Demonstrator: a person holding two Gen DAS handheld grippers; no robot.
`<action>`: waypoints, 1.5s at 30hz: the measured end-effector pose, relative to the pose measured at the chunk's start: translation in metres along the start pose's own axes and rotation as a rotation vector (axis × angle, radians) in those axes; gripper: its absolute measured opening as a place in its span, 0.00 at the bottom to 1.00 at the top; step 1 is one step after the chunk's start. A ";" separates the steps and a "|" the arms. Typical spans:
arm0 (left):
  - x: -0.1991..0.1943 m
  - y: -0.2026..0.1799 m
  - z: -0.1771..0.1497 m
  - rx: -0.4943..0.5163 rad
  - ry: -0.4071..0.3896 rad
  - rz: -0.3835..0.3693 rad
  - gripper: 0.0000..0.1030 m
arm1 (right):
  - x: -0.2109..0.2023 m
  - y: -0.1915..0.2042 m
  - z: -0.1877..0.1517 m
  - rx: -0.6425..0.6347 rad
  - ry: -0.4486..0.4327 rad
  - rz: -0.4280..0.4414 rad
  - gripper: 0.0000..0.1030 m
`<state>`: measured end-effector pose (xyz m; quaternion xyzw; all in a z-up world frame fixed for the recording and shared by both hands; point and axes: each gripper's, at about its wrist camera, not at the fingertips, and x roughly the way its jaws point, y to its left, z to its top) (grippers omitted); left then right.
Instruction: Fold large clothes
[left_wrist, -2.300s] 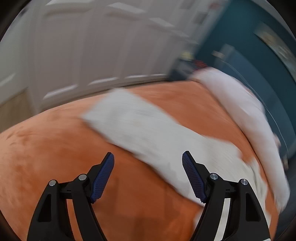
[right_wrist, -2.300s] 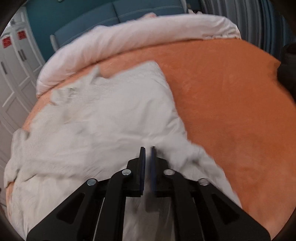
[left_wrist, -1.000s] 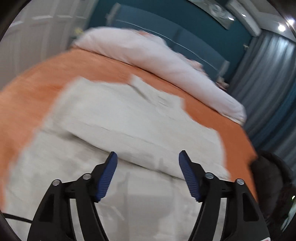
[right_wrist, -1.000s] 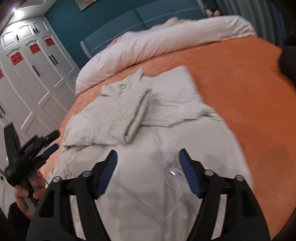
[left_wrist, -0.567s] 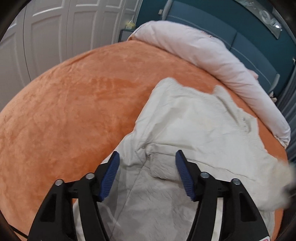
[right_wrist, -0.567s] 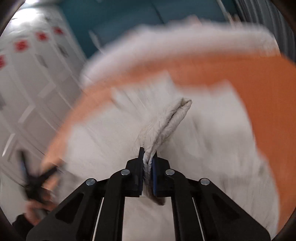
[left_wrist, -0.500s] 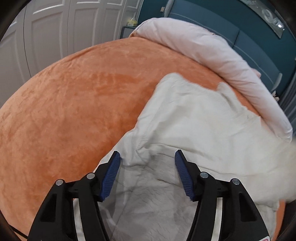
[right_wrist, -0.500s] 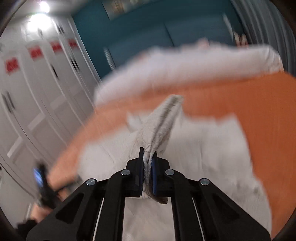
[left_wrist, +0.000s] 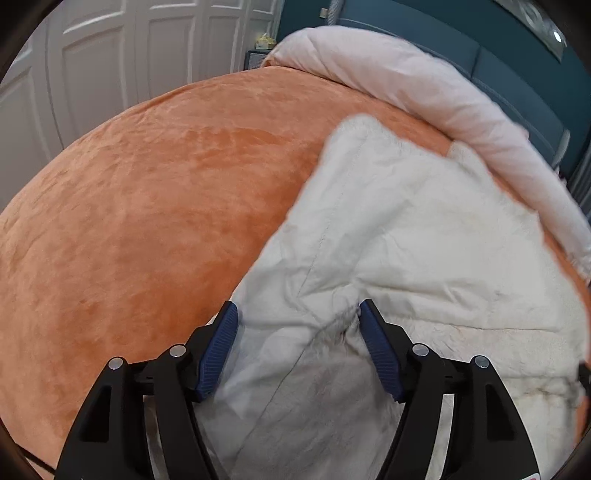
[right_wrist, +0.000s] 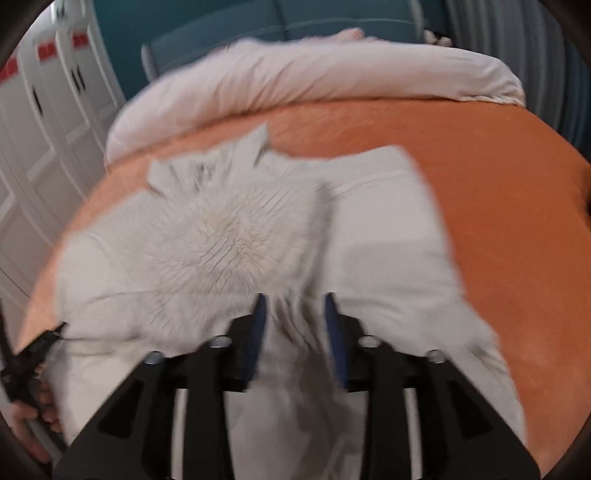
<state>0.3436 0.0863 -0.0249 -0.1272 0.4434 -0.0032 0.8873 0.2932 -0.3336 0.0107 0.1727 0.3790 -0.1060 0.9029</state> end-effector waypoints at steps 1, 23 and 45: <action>-0.009 0.007 -0.001 -0.020 0.001 -0.031 0.66 | -0.018 -0.009 -0.005 0.007 -0.015 0.010 0.47; -0.207 0.103 -0.150 0.027 0.184 -0.212 0.11 | -0.231 -0.101 -0.168 0.087 0.136 0.132 0.10; -0.274 0.011 -0.049 0.192 -0.174 -0.160 0.50 | -0.266 -0.012 -0.100 -0.207 -0.132 0.140 0.46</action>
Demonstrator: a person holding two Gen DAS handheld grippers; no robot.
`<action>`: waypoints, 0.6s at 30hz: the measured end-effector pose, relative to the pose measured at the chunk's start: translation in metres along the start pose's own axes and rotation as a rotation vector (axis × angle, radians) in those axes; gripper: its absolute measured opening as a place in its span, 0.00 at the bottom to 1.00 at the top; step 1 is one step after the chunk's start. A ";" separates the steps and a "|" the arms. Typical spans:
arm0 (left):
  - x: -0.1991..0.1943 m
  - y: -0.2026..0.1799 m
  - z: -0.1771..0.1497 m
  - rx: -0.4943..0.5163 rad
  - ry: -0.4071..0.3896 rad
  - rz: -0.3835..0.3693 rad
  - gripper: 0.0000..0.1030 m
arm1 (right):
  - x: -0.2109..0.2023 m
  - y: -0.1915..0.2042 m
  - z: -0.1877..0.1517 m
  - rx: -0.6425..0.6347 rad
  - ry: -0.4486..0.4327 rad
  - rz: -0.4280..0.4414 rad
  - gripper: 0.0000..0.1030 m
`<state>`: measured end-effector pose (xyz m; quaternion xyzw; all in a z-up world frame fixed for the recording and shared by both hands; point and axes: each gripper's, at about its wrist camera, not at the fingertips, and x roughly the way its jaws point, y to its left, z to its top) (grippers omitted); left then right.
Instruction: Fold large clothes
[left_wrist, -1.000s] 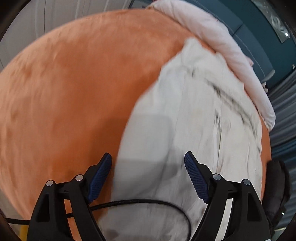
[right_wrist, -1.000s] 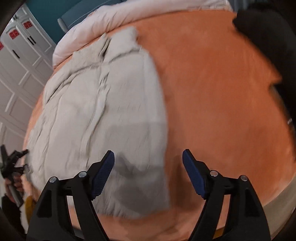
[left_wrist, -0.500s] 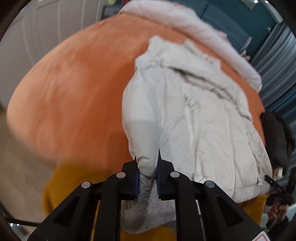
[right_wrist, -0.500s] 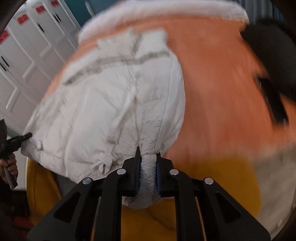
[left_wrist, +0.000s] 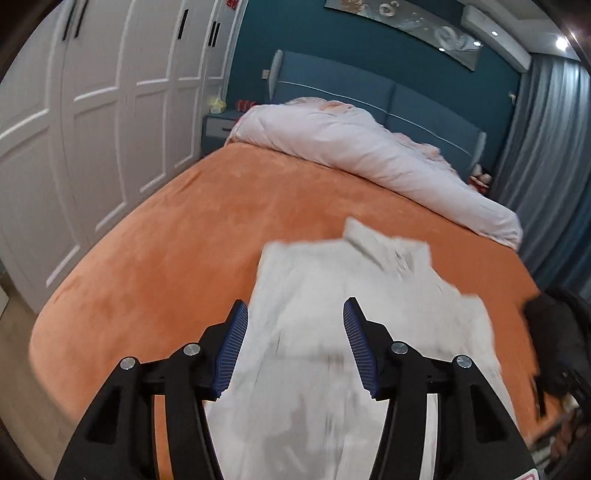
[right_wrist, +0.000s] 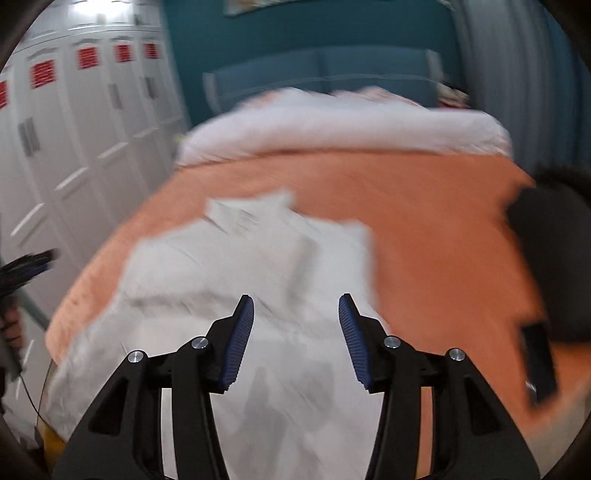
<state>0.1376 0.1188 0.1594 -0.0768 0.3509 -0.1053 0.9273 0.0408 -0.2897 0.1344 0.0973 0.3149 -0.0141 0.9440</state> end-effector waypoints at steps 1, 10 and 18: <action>0.023 -0.007 0.010 -0.002 0.001 -0.005 0.50 | 0.015 0.011 0.006 -0.016 -0.003 0.028 0.45; 0.215 -0.020 0.043 -0.178 0.117 0.070 0.50 | 0.224 0.082 0.094 -0.002 0.101 0.205 0.47; 0.296 -0.001 0.013 -0.062 0.117 0.196 0.52 | 0.383 0.133 0.131 -0.039 0.221 0.157 0.52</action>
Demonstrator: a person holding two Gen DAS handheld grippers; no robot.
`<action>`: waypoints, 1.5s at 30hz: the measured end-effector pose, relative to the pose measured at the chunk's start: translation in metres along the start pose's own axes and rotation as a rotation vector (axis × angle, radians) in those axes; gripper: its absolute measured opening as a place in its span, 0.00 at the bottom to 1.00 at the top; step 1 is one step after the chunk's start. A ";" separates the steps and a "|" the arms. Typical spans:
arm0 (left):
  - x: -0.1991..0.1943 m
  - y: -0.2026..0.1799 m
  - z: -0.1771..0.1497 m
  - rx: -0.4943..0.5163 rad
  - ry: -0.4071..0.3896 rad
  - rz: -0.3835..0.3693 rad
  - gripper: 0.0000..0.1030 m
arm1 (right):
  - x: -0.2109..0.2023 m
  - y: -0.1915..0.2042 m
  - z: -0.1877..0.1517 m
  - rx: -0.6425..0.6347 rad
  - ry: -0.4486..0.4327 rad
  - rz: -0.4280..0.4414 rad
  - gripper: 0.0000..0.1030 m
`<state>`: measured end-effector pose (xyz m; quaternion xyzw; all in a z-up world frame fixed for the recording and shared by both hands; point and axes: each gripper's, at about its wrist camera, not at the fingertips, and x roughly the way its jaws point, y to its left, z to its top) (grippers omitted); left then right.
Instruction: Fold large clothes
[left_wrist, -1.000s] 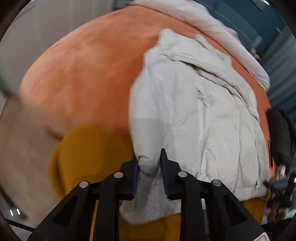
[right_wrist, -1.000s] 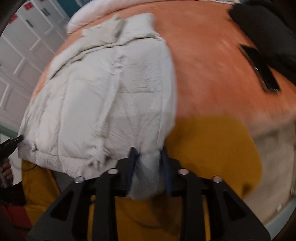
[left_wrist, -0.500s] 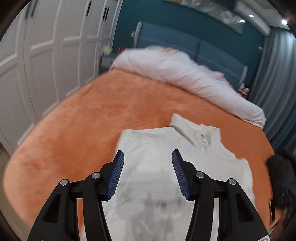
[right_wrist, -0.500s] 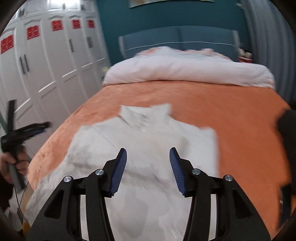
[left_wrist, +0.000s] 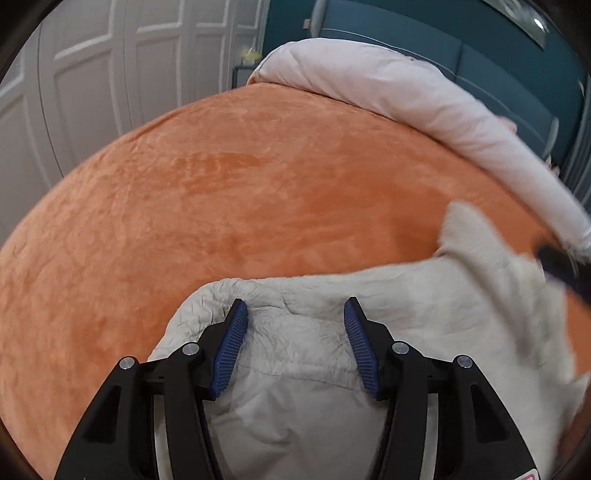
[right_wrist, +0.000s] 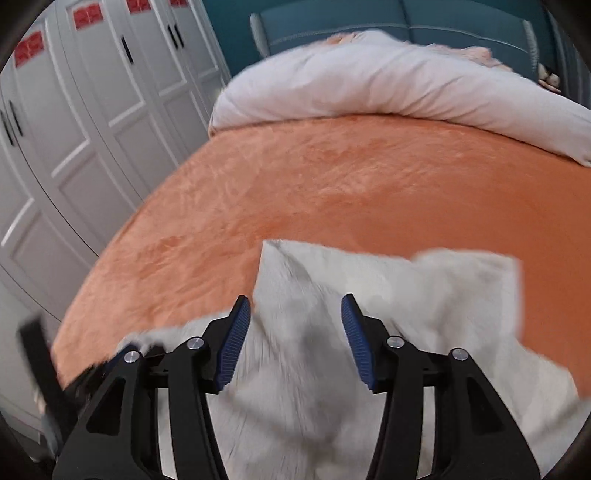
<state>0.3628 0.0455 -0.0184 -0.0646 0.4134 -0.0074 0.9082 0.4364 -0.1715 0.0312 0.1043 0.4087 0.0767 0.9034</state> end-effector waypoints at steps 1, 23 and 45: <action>0.002 0.001 -0.004 -0.002 -0.012 -0.004 0.52 | 0.016 0.003 0.005 -0.004 0.021 -0.005 0.52; -0.009 -0.004 -0.001 0.006 -0.041 -0.001 0.53 | -0.082 -0.125 -0.042 0.442 -0.266 -0.135 0.20; 0.069 -0.236 0.040 0.164 0.162 -0.244 0.08 | -0.088 -0.175 -0.108 0.345 -0.074 -0.197 0.10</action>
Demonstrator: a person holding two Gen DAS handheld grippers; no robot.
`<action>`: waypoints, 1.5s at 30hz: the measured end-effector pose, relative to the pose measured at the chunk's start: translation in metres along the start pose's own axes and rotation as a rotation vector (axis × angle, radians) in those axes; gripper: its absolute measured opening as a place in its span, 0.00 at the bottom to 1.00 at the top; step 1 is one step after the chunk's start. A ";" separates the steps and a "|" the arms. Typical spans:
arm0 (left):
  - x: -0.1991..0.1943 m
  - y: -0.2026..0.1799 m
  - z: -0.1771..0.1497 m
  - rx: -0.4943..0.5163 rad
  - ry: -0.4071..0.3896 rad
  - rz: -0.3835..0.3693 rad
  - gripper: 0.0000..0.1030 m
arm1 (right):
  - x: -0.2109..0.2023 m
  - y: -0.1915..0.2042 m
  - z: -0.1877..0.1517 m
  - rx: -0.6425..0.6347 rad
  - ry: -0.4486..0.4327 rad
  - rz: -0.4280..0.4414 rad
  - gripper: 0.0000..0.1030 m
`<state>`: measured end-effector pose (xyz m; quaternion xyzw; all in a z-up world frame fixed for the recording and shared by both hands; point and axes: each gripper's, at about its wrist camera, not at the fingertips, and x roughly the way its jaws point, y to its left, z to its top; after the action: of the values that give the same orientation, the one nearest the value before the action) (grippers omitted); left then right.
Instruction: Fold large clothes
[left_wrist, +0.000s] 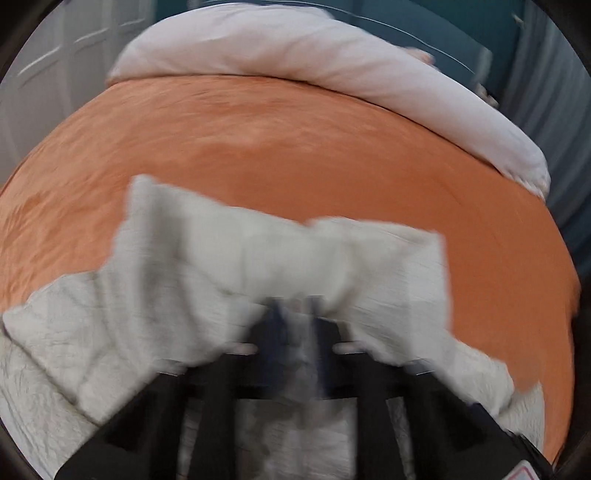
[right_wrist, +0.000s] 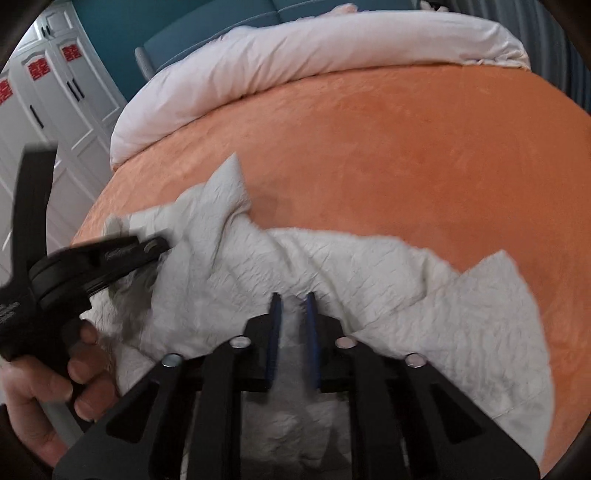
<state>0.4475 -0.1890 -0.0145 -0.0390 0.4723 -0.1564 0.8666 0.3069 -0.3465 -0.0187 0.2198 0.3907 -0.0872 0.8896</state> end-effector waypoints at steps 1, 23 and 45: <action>0.003 0.008 0.001 -0.022 0.007 -0.032 0.12 | -0.008 -0.001 0.004 0.019 -0.049 0.017 0.11; -0.246 0.135 -0.126 0.077 -0.172 0.069 0.49 | -0.246 -0.033 -0.117 -0.118 -0.138 0.053 0.33; -0.479 0.238 -0.360 -0.244 -0.195 0.383 0.78 | -0.425 -0.094 -0.338 -0.244 0.113 -0.064 0.67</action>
<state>-0.0379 0.2133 0.1222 -0.0682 0.4006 0.0734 0.9107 -0.2348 -0.2821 0.0610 0.1019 0.4545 -0.0546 0.8832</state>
